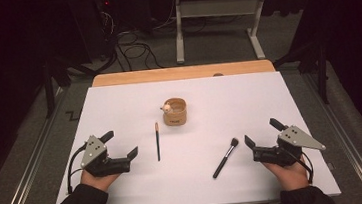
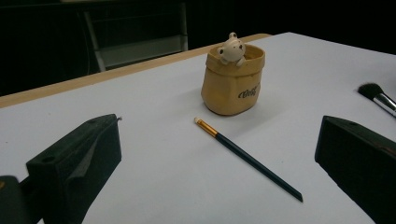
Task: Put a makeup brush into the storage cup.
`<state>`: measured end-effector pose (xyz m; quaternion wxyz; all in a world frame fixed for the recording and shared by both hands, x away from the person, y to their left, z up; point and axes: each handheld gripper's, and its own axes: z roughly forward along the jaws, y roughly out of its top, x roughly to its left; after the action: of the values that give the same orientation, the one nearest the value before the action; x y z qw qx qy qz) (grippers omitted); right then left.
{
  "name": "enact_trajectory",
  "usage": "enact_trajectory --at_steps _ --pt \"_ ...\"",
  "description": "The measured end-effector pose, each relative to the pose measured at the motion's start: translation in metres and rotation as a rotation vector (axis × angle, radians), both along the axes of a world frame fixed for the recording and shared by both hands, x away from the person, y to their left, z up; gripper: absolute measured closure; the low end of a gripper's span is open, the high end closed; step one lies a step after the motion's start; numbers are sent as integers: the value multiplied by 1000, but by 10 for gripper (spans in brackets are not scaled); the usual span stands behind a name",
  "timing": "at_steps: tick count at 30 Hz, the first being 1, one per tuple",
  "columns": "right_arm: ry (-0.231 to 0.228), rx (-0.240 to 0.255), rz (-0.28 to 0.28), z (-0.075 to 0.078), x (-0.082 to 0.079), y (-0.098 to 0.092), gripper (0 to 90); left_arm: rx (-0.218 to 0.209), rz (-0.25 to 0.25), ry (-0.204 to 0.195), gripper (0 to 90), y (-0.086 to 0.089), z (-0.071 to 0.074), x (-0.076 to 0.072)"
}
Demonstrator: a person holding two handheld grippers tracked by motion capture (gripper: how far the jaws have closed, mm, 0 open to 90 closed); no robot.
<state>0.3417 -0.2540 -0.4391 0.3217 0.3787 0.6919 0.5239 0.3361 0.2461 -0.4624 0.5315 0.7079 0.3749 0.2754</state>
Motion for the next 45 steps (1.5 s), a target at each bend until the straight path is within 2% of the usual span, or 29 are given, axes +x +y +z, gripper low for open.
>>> enact_trajectory --at_steps 26,45 --pt "4 -6 10 -2 0 1 3 3 3 -3 13 -1 0 0" --pt "9 11 15 -2 0 0 3 1 14 -10 14 0 1 0"
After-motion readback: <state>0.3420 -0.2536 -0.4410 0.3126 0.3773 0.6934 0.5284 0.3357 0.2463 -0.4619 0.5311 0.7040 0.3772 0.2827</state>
